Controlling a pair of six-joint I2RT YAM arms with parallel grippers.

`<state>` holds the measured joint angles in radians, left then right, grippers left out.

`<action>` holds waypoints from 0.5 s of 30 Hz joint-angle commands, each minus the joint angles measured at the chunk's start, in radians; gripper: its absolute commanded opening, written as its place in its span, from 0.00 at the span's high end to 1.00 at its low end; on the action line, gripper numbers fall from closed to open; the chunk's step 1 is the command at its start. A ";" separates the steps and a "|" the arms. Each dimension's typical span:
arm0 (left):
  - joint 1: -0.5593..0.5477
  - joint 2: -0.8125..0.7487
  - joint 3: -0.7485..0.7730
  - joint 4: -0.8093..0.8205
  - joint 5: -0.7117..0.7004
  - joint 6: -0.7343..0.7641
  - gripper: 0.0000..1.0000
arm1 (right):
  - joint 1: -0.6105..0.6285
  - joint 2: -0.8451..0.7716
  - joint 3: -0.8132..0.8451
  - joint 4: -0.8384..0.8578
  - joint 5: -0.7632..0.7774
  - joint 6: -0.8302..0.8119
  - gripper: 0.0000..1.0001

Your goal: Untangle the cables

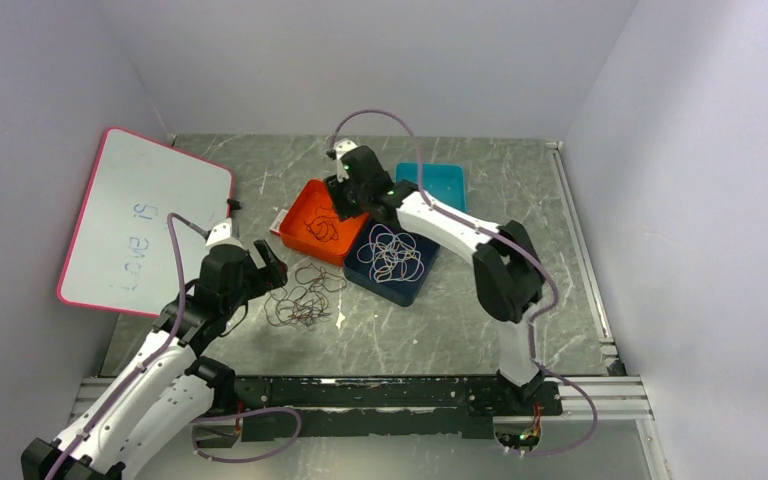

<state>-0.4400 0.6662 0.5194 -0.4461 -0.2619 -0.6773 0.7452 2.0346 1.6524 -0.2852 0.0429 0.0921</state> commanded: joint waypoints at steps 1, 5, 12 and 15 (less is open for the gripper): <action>0.003 -0.001 0.023 0.016 -0.004 0.003 0.08 | -0.005 -0.142 -0.081 0.063 0.014 0.015 0.48; 0.003 0.003 0.019 0.022 0.004 -0.006 0.09 | -0.002 -0.258 -0.207 0.111 -0.089 0.049 0.49; 0.003 0.002 0.022 0.011 -0.016 -0.021 0.15 | 0.087 -0.377 -0.369 0.137 -0.157 0.167 0.53; 0.004 -0.049 0.027 -0.004 -0.054 -0.050 0.18 | 0.133 -0.383 -0.430 0.208 -0.194 0.239 0.54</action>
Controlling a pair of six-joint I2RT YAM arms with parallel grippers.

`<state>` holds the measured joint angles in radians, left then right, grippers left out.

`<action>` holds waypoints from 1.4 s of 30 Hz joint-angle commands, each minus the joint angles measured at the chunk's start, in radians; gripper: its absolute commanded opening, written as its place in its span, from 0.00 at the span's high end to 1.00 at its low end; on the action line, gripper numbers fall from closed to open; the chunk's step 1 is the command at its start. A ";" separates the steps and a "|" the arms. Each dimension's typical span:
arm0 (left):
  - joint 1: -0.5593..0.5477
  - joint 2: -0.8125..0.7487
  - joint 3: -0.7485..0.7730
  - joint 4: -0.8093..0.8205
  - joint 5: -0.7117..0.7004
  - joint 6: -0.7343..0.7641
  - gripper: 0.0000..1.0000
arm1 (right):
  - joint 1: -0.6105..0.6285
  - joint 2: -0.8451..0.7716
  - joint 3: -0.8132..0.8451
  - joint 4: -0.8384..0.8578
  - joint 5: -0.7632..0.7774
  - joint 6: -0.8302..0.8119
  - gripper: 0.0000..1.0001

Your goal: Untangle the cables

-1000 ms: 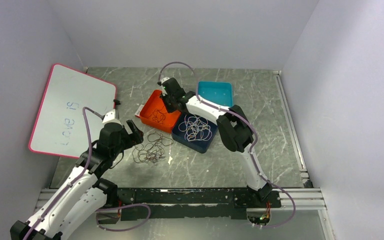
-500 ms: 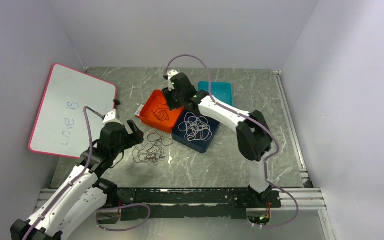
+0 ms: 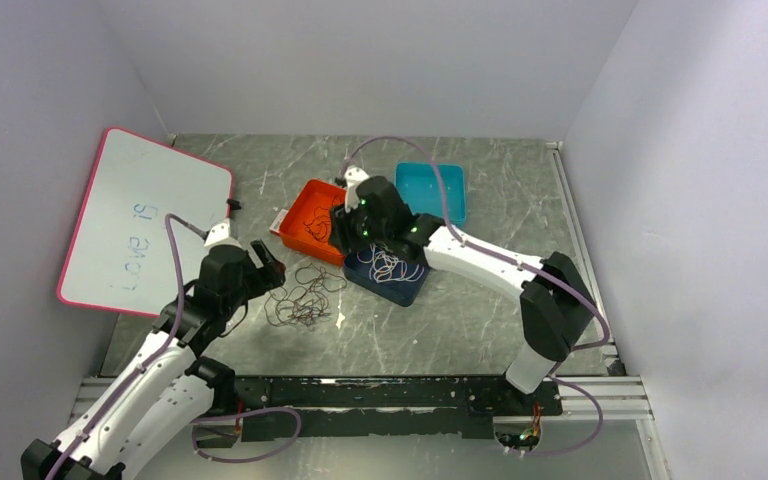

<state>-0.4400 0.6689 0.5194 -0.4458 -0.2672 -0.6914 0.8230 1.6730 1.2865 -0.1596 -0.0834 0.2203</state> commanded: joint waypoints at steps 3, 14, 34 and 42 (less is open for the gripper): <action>0.002 -0.125 0.033 -0.023 -0.098 -0.050 0.18 | 0.111 0.021 -0.079 0.131 -0.101 0.120 0.54; 0.002 -0.209 0.102 -0.166 -0.174 -0.061 0.13 | 0.182 0.296 0.058 0.247 -0.238 0.102 0.52; 0.003 -0.213 0.100 -0.131 -0.137 -0.037 0.13 | 0.205 0.389 0.077 0.330 -0.210 0.135 0.80; 0.002 -0.209 0.073 0.033 -0.005 0.026 0.00 | 0.203 0.176 -0.050 0.378 0.027 0.129 1.00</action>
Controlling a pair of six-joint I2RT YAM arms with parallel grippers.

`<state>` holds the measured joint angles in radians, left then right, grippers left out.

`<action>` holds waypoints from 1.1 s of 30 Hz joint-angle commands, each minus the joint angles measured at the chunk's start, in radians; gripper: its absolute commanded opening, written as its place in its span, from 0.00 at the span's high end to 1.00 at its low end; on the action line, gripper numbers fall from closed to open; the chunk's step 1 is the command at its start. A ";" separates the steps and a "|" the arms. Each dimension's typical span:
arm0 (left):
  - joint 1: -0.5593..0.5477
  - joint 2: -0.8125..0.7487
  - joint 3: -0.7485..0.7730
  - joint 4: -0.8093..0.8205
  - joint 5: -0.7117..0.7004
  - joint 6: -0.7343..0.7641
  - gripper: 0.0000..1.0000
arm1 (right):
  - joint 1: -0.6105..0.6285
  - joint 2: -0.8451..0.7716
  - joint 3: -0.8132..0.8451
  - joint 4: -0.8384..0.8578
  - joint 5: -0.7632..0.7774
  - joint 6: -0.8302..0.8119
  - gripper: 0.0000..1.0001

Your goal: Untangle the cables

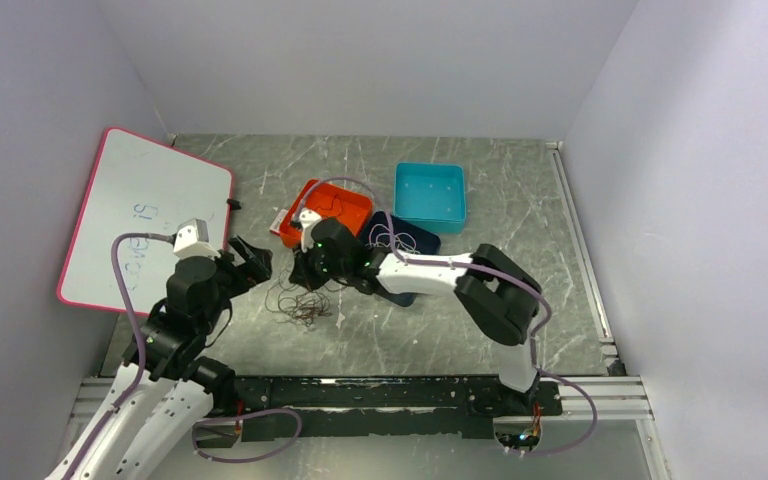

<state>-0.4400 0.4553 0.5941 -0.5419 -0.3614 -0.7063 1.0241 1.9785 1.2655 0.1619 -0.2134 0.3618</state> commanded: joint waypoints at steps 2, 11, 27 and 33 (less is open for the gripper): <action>0.003 0.027 0.006 0.148 0.094 0.018 0.01 | 0.003 -0.174 -0.046 0.045 0.192 -0.029 1.00; 0.002 0.098 0.042 0.235 0.231 0.080 0.01 | -0.001 -0.347 -0.039 -0.049 0.264 -0.083 1.00; 0.003 0.047 -0.062 0.460 0.433 0.277 0.03 | -0.045 -0.403 0.154 -0.307 0.040 -0.077 1.00; 0.003 0.106 -0.055 0.563 0.564 0.329 0.06 | -0.053 -0.390 0.205 -0.355 0.002 -0.070 1.00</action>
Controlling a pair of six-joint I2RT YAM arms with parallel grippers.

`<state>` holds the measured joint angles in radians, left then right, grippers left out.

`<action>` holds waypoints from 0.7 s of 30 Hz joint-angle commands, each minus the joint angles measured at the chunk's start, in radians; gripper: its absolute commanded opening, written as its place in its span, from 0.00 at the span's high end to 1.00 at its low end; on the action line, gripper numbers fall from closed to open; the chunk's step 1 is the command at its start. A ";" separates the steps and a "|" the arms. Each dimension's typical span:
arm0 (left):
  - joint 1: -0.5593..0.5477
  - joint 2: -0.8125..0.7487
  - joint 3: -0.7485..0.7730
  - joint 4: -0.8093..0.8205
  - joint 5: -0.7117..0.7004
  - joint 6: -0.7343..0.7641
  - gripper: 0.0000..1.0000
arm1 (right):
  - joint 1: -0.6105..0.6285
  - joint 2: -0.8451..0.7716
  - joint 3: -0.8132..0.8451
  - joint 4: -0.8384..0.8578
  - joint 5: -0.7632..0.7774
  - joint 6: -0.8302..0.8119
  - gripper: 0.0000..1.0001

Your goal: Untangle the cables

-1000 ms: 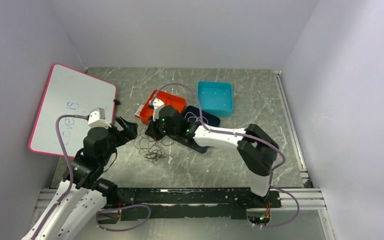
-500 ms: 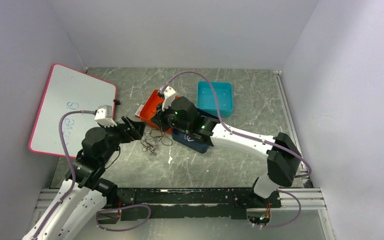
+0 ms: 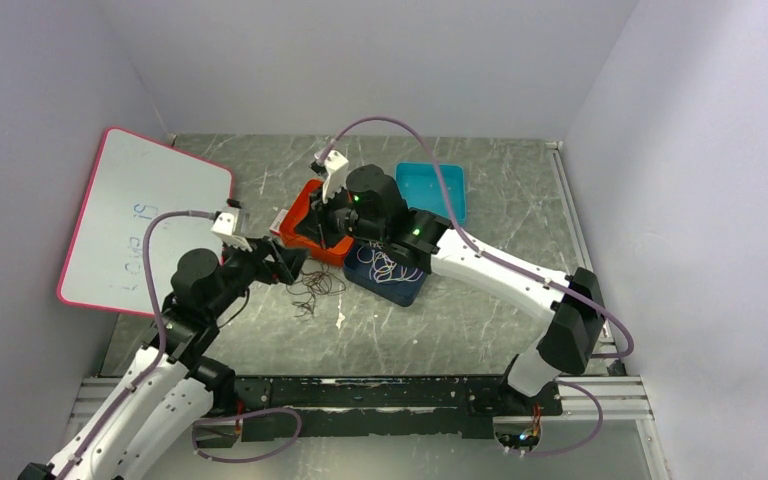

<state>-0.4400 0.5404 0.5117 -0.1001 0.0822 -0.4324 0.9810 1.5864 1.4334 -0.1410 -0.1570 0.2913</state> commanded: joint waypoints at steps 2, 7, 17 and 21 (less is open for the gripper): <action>0.003 0.034 0.027 0.147 0.129 0.055 0.07 | -0.011 0.005 0.043 -0.052 -0.079 0.005 1.00; 0.003 0.056 0.037 0.160 0.067 0.055 0.13 | -0.016 -0.002 0.037 -0.032 -0.118 0.034 1.00; 0.003 0.146 -0.019 0.218 0.124 -0.010 0.42 | -0.032 -0.042 0.036 0.043 -0.141 0.092 1.00; 0.002 0.135 -0.098 0.258 0.150 -0.066 0.58 | -0.036 -0.071 0.049 0.087 -0.122 0.093 1.00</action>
<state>-0.4400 0.6876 0.4725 0.0853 0.1791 -0.4404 0.9501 1.5772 1.4525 -0.1310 -0.2817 0.3687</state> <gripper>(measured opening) 0.481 0.017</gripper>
